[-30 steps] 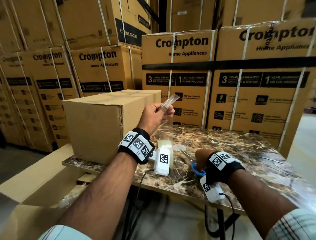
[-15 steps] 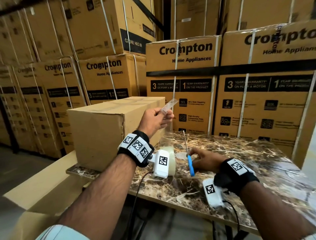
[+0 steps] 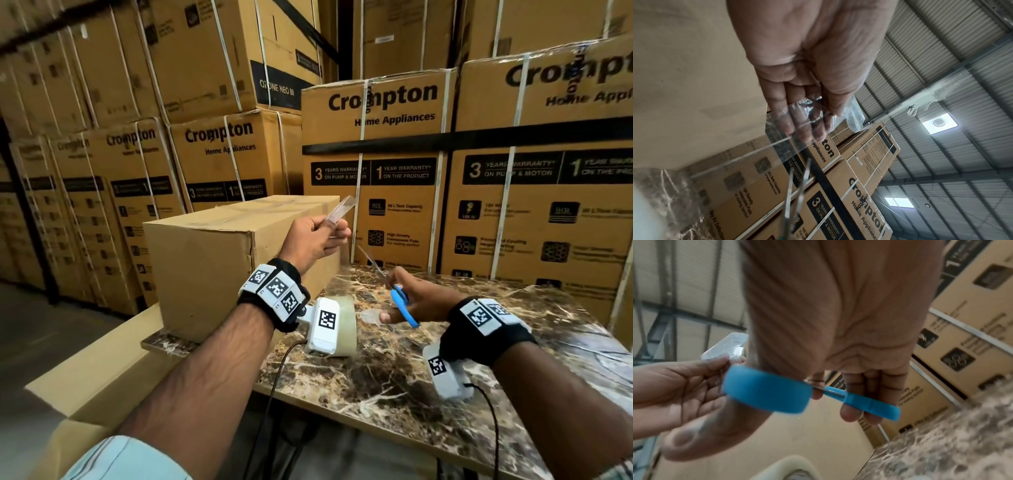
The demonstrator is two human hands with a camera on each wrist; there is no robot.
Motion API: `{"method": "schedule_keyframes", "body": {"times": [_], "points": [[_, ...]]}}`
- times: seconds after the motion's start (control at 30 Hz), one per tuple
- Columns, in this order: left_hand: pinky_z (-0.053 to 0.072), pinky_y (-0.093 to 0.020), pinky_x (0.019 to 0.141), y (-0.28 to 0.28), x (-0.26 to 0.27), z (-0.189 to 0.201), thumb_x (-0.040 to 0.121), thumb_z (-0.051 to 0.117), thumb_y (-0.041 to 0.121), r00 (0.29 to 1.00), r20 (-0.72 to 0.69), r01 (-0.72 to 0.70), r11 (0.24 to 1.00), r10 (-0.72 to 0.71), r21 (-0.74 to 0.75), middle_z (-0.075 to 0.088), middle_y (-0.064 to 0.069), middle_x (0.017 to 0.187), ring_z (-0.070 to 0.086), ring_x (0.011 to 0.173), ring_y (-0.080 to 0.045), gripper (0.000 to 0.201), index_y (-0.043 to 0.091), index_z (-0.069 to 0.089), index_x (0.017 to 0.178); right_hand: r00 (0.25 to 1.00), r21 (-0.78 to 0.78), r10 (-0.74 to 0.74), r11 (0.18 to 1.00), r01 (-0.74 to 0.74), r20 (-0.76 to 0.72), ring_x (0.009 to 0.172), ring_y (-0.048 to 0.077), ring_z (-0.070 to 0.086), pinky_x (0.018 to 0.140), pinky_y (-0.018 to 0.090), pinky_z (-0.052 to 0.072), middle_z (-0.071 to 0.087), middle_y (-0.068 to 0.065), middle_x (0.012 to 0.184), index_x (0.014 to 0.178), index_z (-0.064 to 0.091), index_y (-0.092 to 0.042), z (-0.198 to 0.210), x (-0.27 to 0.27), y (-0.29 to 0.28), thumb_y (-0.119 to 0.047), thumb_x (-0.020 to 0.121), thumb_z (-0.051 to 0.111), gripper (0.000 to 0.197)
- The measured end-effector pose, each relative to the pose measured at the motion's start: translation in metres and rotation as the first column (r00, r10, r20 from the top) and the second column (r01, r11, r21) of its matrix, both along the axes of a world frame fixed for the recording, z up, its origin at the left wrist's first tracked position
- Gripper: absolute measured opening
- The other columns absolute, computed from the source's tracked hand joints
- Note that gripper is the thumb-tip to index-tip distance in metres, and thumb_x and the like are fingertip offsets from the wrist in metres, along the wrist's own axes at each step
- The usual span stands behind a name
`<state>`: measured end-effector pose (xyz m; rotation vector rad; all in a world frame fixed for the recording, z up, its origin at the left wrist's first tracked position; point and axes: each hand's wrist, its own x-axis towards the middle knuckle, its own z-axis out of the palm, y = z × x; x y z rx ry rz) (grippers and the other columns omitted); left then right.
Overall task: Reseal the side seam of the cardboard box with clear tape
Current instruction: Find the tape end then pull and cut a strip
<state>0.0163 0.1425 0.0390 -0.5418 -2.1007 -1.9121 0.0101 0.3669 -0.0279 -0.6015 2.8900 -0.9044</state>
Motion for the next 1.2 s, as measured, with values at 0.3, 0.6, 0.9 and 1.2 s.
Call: {"method": "schedule_keyframes", "body": {"times": [0.3,0.6,0.9,1.2], "points": [[0.053,-0.028,0.078,-0.002,-0.003,0.002,0.101,0.048,0.022,1.0,0.015,0.0,1.0,-0.001,0.015,0.073,-0.005,0.093,0.069,0.08,-0.014,0.024,0.008,0.068,0.101,0.987,0.396,-0.128,0.904,0.158,-0.102,0.098,0.024,0.058,0.076,0.036,0.051,0.06,0.005,0.118,0.117,0.054,-0.034,0.03,-0.001,0.006,-0.027,0.077,0.08,0.048],[0.052,-0.042,0.093,0.0,0.003,0.003,0.101,0.047,0.023,1.0,-0.008,-0.009,0.999,0.008,-0.041,0.073,-0.011,0.103,0.069,0.092,-0.022,0.027,0.006,0.067,0.106,0.991,0.516,-0.092,0.846,0.132,-0.101,0.109,0.025,0.057,0.092,0.039,0.049,0.06,0.004,0.128,0.121,0.061,-0.034,0.039,0.002,-0.023,-0.033,0.078,0.078,0.047],[0.051,-0.043,0.095,-0.003,0.004,0.003,0.101,0.047,0.023,1.0,-0.002,0.003,0.999,-0.003,-0.035,0.073,-0.013,0.105,0.069,0.095,-0.023,0.028,0.005,0.066,0.108,0.988,0.518,-0.086,0.844,0.143,-0.131,0.1,0.02,0.055,0.089,0.035,0.049,0.062,0.002,0.125,0.119,0.063,-0.031,0.045,0.002,-0.037,-0.033,0.076,0.08,0.047],[0.053,-0.038,0.09,-0.005,0.003,0.001,0.101,0.047,0.026,1.0,-0.005,0.007,0.999,-0.007,-0.031,0.074,-0.007,0.102,0.071,0.095,-0.02,0.025,0.011,0.068,0.105,0.981,0.523,-0.086,0.836,0.165,-0.172,0.09,0.02,0.054,0.085,0.036,0.052,0.066,0.003,0.118,0.116,0.065,-0.03,0.047,0.003,-0.042,-0.037,0.074,0.081,0.046]]}}
